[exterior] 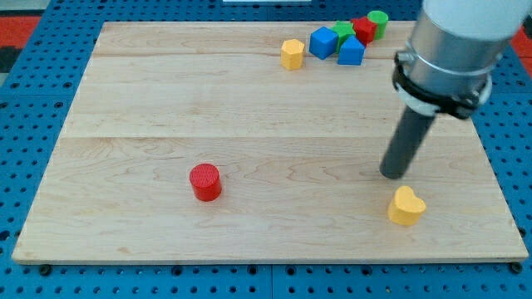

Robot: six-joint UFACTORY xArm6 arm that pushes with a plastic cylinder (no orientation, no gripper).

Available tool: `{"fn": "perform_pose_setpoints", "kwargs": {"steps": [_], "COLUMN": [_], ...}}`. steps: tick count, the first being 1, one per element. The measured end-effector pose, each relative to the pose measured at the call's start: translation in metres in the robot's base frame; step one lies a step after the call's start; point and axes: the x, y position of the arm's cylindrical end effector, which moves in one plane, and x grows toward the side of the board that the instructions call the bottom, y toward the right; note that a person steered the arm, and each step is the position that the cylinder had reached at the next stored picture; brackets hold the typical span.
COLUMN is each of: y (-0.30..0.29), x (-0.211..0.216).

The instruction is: Make the red circle to touch the left side of the yellow heart

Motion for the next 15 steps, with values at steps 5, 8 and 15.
{"fn": "perform_pose_setpoints", "kwargs": {"steps": [5, 8, 15], "y": [-0.246, -0.236, -0.03], "x": [0.061, 0.024, 0.108]}}
